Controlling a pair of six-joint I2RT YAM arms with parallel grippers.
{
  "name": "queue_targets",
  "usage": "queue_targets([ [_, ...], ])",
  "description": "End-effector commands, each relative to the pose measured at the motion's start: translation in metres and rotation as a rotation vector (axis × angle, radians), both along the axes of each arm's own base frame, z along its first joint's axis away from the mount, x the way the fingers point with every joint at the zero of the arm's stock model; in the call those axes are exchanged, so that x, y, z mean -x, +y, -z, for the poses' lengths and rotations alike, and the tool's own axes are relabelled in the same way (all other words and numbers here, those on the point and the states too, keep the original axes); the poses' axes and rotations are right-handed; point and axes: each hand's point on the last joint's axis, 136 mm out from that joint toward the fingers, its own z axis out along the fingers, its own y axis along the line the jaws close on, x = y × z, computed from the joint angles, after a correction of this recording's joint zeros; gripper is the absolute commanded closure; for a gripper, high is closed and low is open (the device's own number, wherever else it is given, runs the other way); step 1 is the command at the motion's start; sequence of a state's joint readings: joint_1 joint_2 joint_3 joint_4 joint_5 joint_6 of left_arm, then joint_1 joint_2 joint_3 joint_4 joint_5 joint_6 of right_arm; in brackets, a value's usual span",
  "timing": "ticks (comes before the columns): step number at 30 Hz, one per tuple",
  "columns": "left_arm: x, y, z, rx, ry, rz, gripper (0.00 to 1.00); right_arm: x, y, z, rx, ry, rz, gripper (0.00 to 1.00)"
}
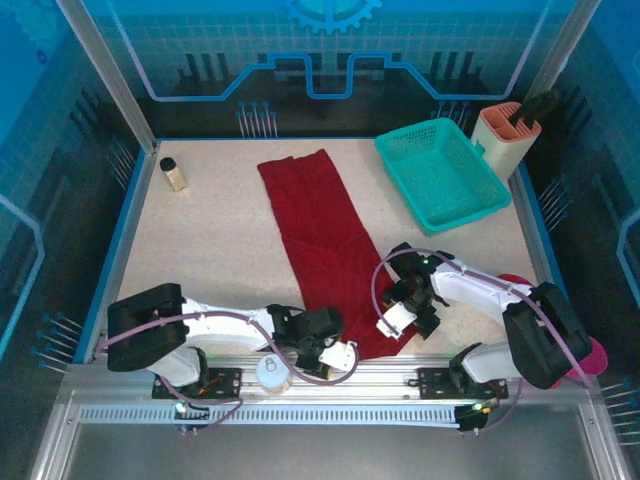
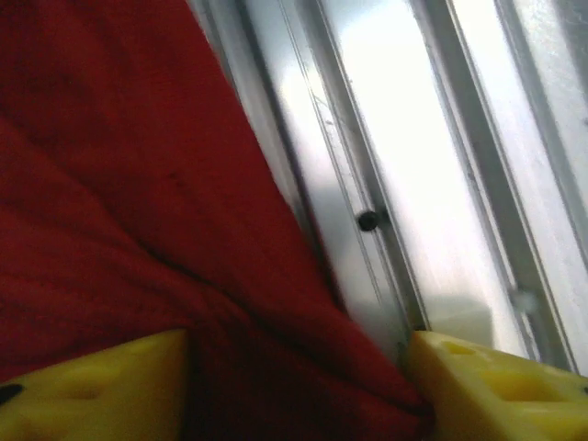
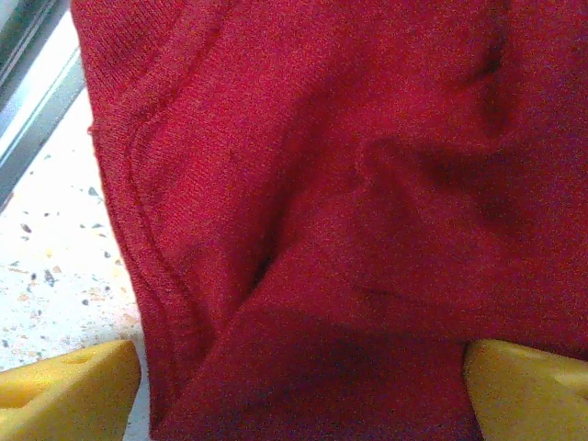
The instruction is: Fold the inside-out t-shirt
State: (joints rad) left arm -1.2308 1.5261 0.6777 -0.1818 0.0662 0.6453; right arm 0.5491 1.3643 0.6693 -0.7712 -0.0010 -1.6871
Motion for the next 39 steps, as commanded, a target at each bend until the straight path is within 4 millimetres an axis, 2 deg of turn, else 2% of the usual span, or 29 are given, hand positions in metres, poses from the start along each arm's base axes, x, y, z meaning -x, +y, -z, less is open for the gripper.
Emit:
queue_targets([
  [1,-0.002,0.001,0.009,-0.034,0.026,-0.060,0.53,0.003,0.012,0.017,-0.073,-0.016,0.050,0.44],
  [2,-0.005,0.000,0.009,-0.032,0.015,-0.078,0.60,0.000,0.016,0.021,-0.097,-0.031,0.087,0.51],
  [5,-0.013,-0.002,0.006,-0.013,-0.018,-0.106,0.75,0.001,0.013,0.028,-0.095,-0.049,0.066,0.57],
  [7,-0.014,-0.004,0.001,0.011,-0.028,-0.104,0.84,-0.003,0.013,0.024,-0.095,-0.067,0.046,0.74],
  [9,-0.014,-0.005,-0.006,0.032,-0.032,-0.105,0.97,0.000,0.011,0.018,-0.084,-0.049,-0.003,0.87],
  [10,-0.014,-0.004,-0.012,0.036,-0.033,-0.107,1.00,0.002,0.012,0.012,-0.089,-0.040,-0.022,0.96],
  [11,-0.013,-0.004,-0.020,0.042,-0.032,-0.106,1.00,0.006,0.013,0.005,-0.095,-0.024,-0.037,1.00],
  [16,0.008,0.000,-0.077,0.159,0.040,-0.064,1.00,0.040,0.004,-0.045,-0.074,0.087,-0.102,1.00],
  [19,0.026,0.011,-0.093,0.131,0.100,-0.025,1.00,0.062,0.002,-0.075,-0.039,0.128,-0.110,1.00],
  [21,0.037,0.022,-0.097,0.082,0.116,0.002,1.00,0.082,-0.011,-0.090,0.044,0.179,-0.068,1.00],
  [24,0.042,0.030,-0.129,0.113,0.142,-0.032,1.00,0.099,-0.024,-0.123,0.101,0.196,0.017,1.00],
  [26,0.040,0.032,-0.158,0.186,0.114,-0.048,1.00,0.100,-0.026,-0.145,0.071,0.162,0.081,1.00],
  [30,0.024,0.042,-0.214,0.303,-0.010,-0.079,1.00,0.081,-0.011,-0.190,-0.056,0.073,0.225,1.00],
  [31,0.017,0.044,-0.223,0.314,-0.043,-0.097,1.00,0.078,-0.009,-0.196,-0.066,0.057,0.236,1.00],
  [36,-0.020,0.062,-0.250,0.284,-0.137,-0.182,1.00,0.050,0.000,-0.220,-0.093,-0.027,0.305,1.00],
  [39,-0.039,0.064,-0.256,0.289,-0.149,-0.212,1.00,0.032,0.009,-0.226,-0.106,-0.058,0.324,1.00],
])
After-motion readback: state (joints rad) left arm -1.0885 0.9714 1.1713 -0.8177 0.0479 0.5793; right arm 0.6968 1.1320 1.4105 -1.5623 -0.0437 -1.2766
